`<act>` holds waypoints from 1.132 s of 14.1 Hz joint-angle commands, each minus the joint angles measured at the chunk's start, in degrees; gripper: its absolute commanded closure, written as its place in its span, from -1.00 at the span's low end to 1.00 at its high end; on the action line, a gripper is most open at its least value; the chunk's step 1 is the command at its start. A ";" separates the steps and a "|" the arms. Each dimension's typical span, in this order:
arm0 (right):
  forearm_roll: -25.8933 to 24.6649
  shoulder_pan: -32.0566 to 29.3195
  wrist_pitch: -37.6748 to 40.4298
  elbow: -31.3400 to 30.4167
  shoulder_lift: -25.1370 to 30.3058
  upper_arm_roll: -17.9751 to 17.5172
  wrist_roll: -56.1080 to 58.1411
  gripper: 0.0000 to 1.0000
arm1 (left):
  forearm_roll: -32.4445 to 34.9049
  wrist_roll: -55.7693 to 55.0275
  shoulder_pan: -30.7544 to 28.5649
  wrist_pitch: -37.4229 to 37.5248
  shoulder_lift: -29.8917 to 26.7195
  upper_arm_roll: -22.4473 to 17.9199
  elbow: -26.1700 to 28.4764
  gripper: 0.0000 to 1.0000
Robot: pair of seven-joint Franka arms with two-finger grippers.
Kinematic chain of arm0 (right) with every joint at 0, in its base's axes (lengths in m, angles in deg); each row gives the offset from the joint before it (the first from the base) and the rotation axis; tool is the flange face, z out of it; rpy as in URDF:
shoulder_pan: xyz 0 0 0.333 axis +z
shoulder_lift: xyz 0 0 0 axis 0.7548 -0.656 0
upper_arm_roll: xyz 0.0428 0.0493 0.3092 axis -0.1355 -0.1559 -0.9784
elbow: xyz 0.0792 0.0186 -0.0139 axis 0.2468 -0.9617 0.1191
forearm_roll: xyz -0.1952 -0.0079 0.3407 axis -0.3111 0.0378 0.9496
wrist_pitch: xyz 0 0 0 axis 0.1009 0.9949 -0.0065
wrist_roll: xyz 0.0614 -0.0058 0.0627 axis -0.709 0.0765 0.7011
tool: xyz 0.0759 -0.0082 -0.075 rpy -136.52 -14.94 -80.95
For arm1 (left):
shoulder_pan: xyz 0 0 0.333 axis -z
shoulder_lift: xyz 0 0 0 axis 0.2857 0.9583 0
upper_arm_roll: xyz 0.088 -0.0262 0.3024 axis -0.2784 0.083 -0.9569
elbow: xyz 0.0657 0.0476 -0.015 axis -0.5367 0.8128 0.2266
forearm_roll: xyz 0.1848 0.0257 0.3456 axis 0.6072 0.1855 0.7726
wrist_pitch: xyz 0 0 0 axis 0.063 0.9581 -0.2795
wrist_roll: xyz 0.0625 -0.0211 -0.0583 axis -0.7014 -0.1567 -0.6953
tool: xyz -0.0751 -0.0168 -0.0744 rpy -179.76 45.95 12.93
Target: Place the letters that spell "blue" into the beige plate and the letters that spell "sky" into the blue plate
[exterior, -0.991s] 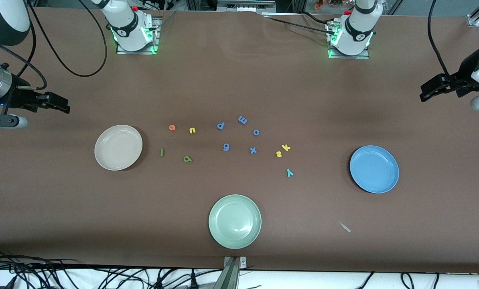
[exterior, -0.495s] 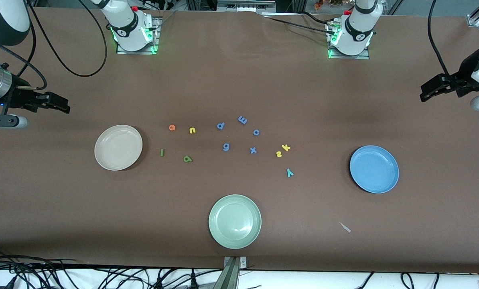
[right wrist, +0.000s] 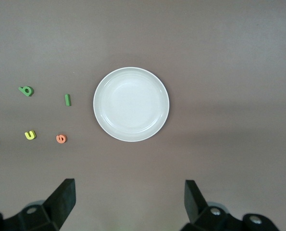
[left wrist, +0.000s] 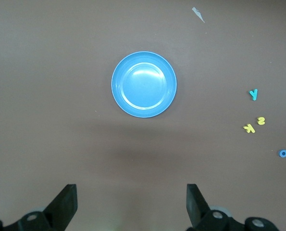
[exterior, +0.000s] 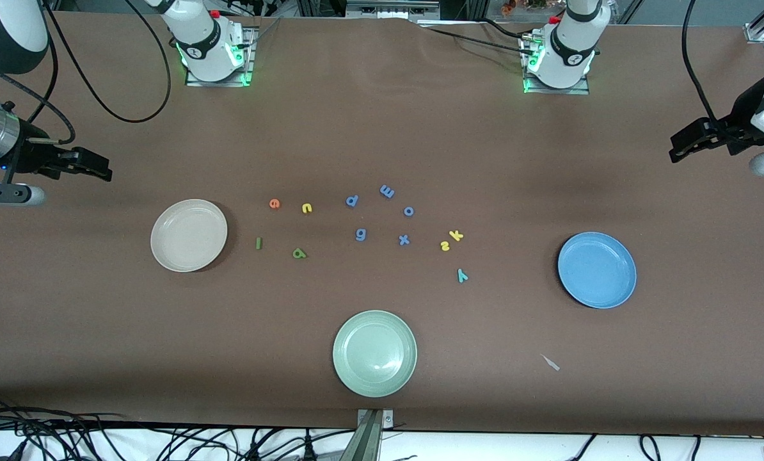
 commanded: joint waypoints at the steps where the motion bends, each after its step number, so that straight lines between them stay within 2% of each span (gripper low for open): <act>1: 1.04 0.09 0.59 1.19 -1.76 -0.40 0.79 -1.00 | -1.07 -0.08 -0.40 0.57 -0.15 -0.13 -0.08 -1.00; 4: 1.39 1.05 0.15 1.19 -3.17 -0.66 0.71 -1.00 | -0.99 0.01 -0.40 0.57 -0.06 -0.13 -0.08 -1.00; 8: 0.60 6.58 -3.44 1.10 -8.17 -0.66 -1.39 -1.00 | -1.07 0.10 -0.40 0.57 -0.06 -0.13 -0.08 -1.00; 13: -0.81 15.11 -12.31 0.48 -15.11 -0.58 -17.81 -1.00 | -1.07 0.01 -0.40 0.39 0.03 -0.30 -0.08 -1.00; 16: -0.81 18.19 -17.85 -1.18 -18.02 -0.66 -25.89 -1.00 | 0.85 0.00 0.47 0.57 2.12 0.40 0.01 -1.00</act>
